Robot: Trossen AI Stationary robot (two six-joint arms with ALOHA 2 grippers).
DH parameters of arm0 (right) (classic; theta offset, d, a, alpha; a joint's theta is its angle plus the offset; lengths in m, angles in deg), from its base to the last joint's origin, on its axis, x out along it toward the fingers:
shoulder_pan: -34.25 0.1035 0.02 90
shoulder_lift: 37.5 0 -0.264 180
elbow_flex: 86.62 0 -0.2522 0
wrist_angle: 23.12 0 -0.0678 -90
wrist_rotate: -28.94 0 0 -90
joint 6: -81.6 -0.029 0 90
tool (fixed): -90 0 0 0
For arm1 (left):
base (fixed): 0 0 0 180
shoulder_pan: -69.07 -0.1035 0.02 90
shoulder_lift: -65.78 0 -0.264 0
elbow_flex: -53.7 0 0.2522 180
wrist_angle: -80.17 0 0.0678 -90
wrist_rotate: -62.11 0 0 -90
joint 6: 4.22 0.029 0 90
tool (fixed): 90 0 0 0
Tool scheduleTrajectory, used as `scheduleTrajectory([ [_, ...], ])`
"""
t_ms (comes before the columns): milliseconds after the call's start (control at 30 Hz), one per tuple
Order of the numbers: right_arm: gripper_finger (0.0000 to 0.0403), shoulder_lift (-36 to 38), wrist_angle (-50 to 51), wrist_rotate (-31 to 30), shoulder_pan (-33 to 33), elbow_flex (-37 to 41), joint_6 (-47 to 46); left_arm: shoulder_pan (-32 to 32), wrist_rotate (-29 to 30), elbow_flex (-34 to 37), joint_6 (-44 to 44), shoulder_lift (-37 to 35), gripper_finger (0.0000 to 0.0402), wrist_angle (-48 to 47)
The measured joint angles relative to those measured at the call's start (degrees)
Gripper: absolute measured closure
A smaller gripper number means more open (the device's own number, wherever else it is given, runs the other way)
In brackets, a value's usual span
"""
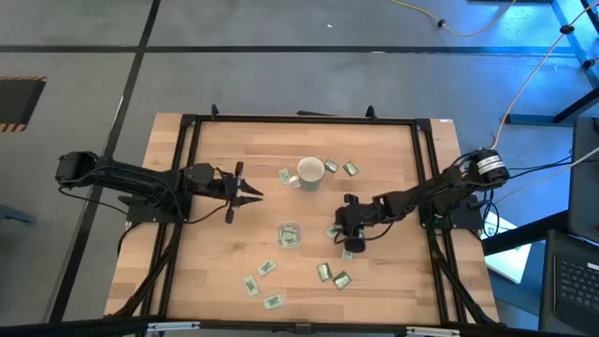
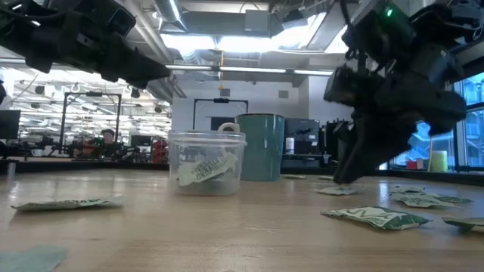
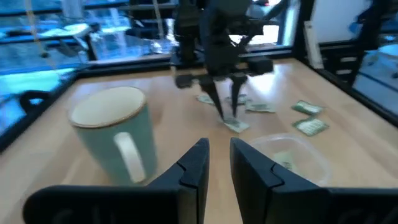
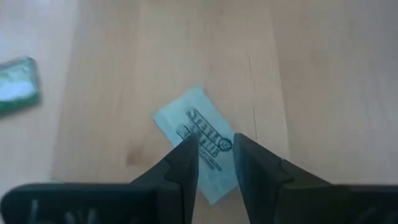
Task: Pick and place Stevia / Truvia into bins
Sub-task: Put the white stevia packet into the transparent bin
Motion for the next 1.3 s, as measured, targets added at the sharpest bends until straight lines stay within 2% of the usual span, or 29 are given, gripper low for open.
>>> scheduleTrajectory([
  [233,0.0311,-3.33,-1.25,-0.51,-0.02,-0.30,-1.11,0.00,3.85,-0.02,0.33,0.00,0.0343,0.01],
  [533,0.0395,-2.76,-0.93,-1.09,-0.07,-0.15,-0.82,0.00,4.07,-0.02,0.37,0.00,0.0343,-0.01],
  [867,0.0399,-0.46,-0.48,-0.99,-0.04,-0.78,0.79,0.00,4.14,-0.02,0.37,0.02,0.0343,-0.04],
  [1100,0.0401,2.29,-1.40,-1.91,-0.07,-9.71,12.49,0.00,4.53,-0.02,0.39,0.03,0.0343,-0.04],
  [1300,0.0402,-0.90,2.66,-2.01,-0.35,-20.85,21.57,0.00,4.53,-0.02,0.37,0.05,0.0343,-0.06],
])
